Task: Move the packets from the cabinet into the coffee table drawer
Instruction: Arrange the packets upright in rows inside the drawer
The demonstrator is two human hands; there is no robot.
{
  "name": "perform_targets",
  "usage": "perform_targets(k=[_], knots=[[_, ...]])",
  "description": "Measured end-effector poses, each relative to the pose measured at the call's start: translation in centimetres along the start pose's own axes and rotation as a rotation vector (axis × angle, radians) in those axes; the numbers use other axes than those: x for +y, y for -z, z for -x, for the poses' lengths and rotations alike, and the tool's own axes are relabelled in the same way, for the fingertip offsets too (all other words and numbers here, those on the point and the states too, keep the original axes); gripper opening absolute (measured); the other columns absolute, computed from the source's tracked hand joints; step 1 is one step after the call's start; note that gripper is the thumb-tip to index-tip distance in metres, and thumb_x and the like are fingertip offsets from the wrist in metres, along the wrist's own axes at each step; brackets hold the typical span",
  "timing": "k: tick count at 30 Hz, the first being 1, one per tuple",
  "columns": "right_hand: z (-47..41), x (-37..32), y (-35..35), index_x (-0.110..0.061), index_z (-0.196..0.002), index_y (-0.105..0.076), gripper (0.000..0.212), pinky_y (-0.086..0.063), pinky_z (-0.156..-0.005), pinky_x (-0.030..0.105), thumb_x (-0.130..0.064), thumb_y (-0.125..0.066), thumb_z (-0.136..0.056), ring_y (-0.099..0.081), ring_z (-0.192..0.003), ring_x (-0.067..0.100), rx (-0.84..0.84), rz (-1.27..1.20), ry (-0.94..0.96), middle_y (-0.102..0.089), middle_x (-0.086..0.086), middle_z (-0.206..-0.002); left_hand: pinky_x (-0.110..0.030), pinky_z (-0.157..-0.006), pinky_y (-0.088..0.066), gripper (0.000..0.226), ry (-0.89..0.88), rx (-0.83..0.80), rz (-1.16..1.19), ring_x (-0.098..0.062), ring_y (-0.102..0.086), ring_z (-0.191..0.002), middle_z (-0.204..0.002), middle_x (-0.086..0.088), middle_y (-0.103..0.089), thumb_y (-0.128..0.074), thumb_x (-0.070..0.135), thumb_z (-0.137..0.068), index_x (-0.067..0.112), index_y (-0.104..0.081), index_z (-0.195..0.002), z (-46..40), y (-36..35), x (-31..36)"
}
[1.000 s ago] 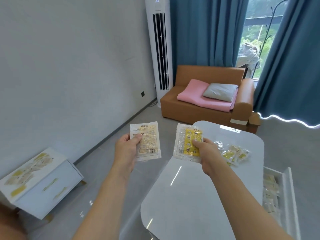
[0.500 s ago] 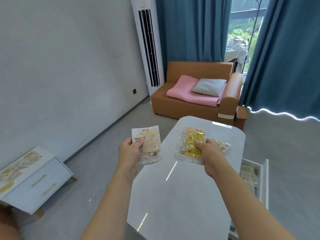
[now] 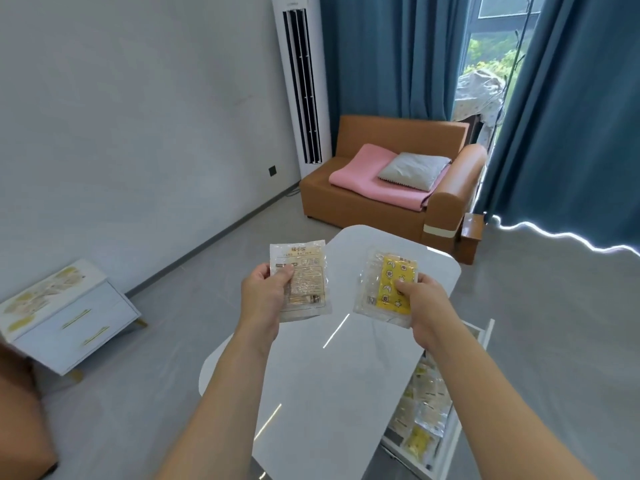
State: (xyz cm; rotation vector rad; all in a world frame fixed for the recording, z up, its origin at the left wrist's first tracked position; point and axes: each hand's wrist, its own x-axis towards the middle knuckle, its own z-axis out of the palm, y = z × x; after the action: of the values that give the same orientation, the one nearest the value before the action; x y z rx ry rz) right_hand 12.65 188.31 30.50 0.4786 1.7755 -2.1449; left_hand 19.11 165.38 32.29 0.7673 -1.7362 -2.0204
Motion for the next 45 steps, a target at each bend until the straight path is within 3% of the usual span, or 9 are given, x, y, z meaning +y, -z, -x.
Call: perform_targets(k=[6, 10, 15, 23, 31, 37, 39, 43, 45], knots=[[-3.2, -0.1, 7.0, -0.022, -0.109, -0.058, 0.021, -0.058, -0.073, 0.042, -0.008, -0.057, -0.093, -0.069, -0.09, 0.028, 0.098, -0.006, -0.026, -0.069, 0.007, -0.104, -0.033, -0.059, -0.06, 0.003, 0.123, -0.03, 0.017, -0.016, -0.075, -0.074, -0.085, 0.001, -0.078, -0.067, 0.014, -0.091, 0.015, -0.07, -0.093, 1.3, -6.5, -3.6], [-6.8, -1.0, 11.5, -0.023, -0.107, -0.057, 0.016, -0.056, -0.067, 0.037, -0.016, -0.056, -0.092, -0.069, -0.087, 0.027, 0.107, -0.044, -0.045, -0.07, 0.007, -0.103, -0.029, -0.052, -0.058, 0.005, 0.132, -0.033, -0.028, -0.014, -0.075, -0.07, -0.083, 0.001, -0.078, -0.066, 0.012, -0.091, 0.014, -0.07, -0.092, 2.2, -12.2, -5.7], [-11.9, -2.9, 16.4, -0.024, -0.109, -0.056, 0.015, -0.054, -0.09, 0.05, -0.033, -0.057, -0.096, -0.067, -0.098, 0.027, 0.013, -0.002, -0.052, -0.069, 0.004, -0.109, -0.024, -0.048, -0.055, 0.005, 0.103, 0.034, -0.075, -0.011, -0.074, -0.067, -0.081, 0.005, -0.077, -0.066, 0.013, -0.092, 0.015, -0.07, -0.091, 2.2, -18.9, -6.9], [-20.3, -1.6, 22.3, -0.018, -0.115, -0.051, 0.021, -0.047, -0.098, 0.054, -0.026, -0.057, -0.096, -0.061, -0.108, 0.032, 0.039, 0.127, -0.091, -0.063, 0.009, -0.118, -0.033, -0.066, -0.059, 0.006, 0.1, 0.033, -0.185, -0.016, -0.073, -0.079, -0.086, 0.006, -0.077, -0.065, 0.018, -0.091, 0.02, -0.071, -0.09, 1.2, -25.7, -14.5], [-33.6, 13.2, 27.3, -0.033, -0.136, -0.034, 0.051, -0.056, -0.085, 0.054, -0.012, -0.055, -0.095, -0.066, -0.089, 0.026, 0.052, 0.247, -0.071, -0.065, 0.005, -0.102, -0.032, -0.063, -0.059, 0.008, 0.091, -0.063, -0.322, -0.014, -0.073, -0.077, -0.085, 0.009, -0.076, -0.064, 0.02, -0.091, 0.025, -0.07, -0.089, -3.2, -30.0, -37.5], [-43.2, 28.4, 31.7, -0.027, -0.114, -0.041, 0.03, -0.06, -0.067, 0.04, -0.007, -0.053, -0.095, -0.066, -0.082, 0.021, 0.065, 0.279, -0.102, -0.062, 0.005, -0.103, -0.019, -0.057, -0.054, 0.01, 0.098, -0.152, -0.467, -0.004, -0.071, -0.073, -0.085, 0.014, -0.074, -0.061, 0.022, -0.093, 0.03, -0.067, -0.091, -4.5, -30.1, -56.8], [-45.6, 33.1, 32.7, -0.027, -0.112, -0.039, 0.03, -0.06, -0.069, 0.041, -0.007, -0.053, -0.095, -0.066, -0.087, 0.022, 0.075, 0.295, -0.102, -0.061, 0.005, -0.104, -0.017, -0.058, -0.052, 0.011, 0.144, -0.183, -0.522, -0.002, -0.07, -0.074, -0.087, 0.013, -0.074, -0.059, 0.022, -0.095, 0.03, -0.066, -0.097, -5.2, -29.3, -62.1], [-48.4, 40.4, 33.3, -0.037, -0.137, -0.027, 0.06, -0.054, -0.085, 0.056, -0.003, -0.052, -0.094, -0.067, -0.089, 0.024, 0.048, 0.338, -0.095, -0.06, 0.002, -0.091, -0.039, -0.084, -0.055, 0.027, 0.194, -0.263, -0.744, -0.015, -0.067, -0.098, -0.113, 0.006, -0.068, -0.056, 0.029, -0.096, 0.025, -0.059, -0.122, -6.3, -27.7, -69.7], [-49.0, 42.6, 33.1, -0.041, -0.139, -0.027, 0.064, -0.055, -0.084, 0.057, -0.002, -0.051, -0.095, -0.068, -0.095, 0.028, 0.022, 0.38, -0.089, -0.062, 0.007, -0.094, -0.036, -0.08, -0.055, 0.017, 0.198, -0.271, -0.818, -0.011, -0.065, -0.093, -0.107, 0.009, -0.067, -0.055, 0.029, -0.096, 0.028, -0.059, -0.112, -6.5, -26.9, -71.9]])
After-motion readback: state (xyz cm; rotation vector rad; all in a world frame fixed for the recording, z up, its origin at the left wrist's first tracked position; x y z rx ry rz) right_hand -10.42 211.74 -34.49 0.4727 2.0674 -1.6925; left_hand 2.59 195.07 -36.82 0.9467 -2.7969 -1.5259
